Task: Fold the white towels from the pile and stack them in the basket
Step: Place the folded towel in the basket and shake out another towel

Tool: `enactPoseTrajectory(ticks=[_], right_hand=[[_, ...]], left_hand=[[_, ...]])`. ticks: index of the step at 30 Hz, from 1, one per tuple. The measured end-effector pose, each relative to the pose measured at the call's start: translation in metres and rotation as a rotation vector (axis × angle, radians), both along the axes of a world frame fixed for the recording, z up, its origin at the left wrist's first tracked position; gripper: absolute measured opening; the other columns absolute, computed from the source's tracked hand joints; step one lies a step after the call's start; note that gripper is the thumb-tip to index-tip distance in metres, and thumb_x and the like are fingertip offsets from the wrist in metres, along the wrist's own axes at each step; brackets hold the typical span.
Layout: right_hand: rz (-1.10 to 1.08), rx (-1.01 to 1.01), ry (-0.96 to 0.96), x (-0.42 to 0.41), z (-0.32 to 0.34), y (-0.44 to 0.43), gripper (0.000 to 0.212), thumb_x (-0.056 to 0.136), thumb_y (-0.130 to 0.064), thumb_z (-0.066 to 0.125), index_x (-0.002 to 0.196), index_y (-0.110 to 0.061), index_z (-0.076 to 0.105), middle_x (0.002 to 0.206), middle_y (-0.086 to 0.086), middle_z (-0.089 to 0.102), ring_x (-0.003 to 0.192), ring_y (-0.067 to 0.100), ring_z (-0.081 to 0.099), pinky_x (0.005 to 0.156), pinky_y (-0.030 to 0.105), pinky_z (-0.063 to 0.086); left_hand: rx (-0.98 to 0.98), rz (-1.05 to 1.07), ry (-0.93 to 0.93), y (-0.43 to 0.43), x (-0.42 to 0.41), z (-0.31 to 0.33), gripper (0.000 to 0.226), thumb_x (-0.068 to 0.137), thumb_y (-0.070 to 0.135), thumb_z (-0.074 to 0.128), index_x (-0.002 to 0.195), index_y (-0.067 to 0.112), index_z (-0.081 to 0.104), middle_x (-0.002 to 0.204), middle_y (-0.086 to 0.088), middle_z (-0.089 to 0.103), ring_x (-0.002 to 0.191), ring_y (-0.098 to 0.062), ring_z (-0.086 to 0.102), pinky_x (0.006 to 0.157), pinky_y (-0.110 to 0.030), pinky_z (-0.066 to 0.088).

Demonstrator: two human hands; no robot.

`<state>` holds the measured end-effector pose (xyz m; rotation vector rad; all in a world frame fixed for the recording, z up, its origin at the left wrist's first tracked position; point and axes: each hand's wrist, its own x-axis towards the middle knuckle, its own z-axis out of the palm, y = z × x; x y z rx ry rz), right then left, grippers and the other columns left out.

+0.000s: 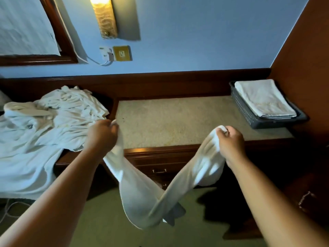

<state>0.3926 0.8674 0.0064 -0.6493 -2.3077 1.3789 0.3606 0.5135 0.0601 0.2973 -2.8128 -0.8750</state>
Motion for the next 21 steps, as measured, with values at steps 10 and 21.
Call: enactPoseTrajectory(ticks=[10,21], right_hand=[[0.29,0.011,0.287,0.043,0.047,-0.115,0.007,0.096,-0.019,0.063,0.091,-0.023,0.059,0.08,-0.012,0.061,0.074,-0.001,0.057,0.063,0.01,0.041],[0.429,-0.196,0.347,0.053,0.042,-0.137,0.013,0.097,-0.027,0.058,0.107,-0.025,0.067,0.098,-0.009,0.07,0.093,0.012,0.067,0.081,0.034,0.055]], left_hand=[[0.814,-0.158,-0.116,0.074,0.039,0.022,0.029,0.101,0.033,0.06,0.079,0.017,0.07,0.064,-0.005,0.065,0.067,-0.028,0.063,0.063,-0.045,0.054],[1.162,-0.186,-0.033,0.095,0.081,0.035,0.011,0.101,0.012,0.059,0.1,0.001,0.06,0.083,-0.014,0.076,0.079,-0.027,0.076,0.064,-0.036,0.061]])
